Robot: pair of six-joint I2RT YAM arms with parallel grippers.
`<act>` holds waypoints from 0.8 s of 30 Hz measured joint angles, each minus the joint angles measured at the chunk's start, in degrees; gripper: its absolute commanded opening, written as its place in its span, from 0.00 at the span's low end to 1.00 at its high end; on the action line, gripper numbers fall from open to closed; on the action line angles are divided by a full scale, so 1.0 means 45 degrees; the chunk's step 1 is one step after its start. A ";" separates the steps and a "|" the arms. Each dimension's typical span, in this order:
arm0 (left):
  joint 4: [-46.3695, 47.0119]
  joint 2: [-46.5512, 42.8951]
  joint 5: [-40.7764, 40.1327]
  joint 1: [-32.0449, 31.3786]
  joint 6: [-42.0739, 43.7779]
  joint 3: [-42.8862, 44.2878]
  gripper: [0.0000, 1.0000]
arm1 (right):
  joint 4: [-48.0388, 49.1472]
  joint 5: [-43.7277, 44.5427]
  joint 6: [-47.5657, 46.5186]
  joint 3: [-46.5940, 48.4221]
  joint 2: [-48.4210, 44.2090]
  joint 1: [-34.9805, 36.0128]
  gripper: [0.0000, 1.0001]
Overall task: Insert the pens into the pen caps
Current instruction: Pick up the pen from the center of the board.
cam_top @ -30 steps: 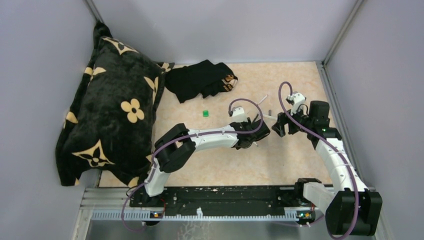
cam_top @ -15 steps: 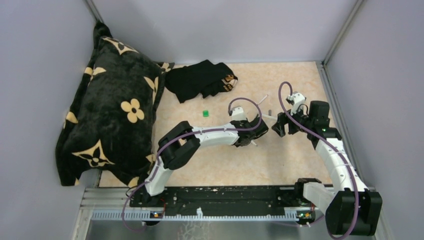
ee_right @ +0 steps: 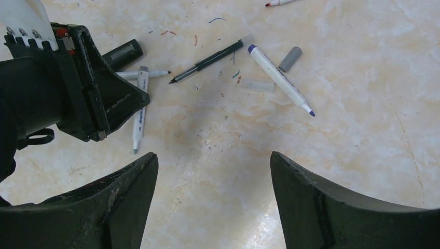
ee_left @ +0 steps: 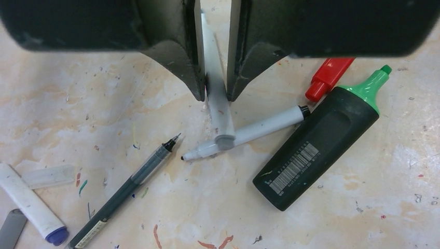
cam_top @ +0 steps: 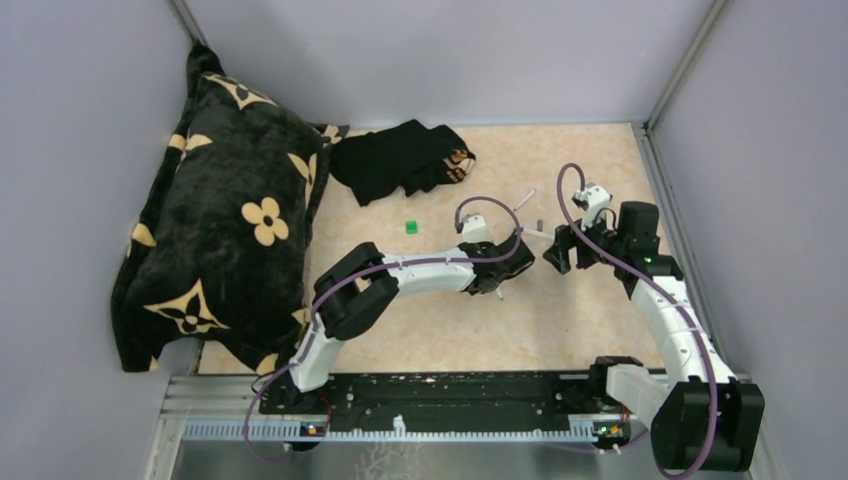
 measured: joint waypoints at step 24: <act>0.3803 -0.4022 0.2249 -0.0034 0.3575 -0.4857 0.00 | -0.0709 -0.2273 -0.0850 0.0000 -0.0185 0.0000 0.79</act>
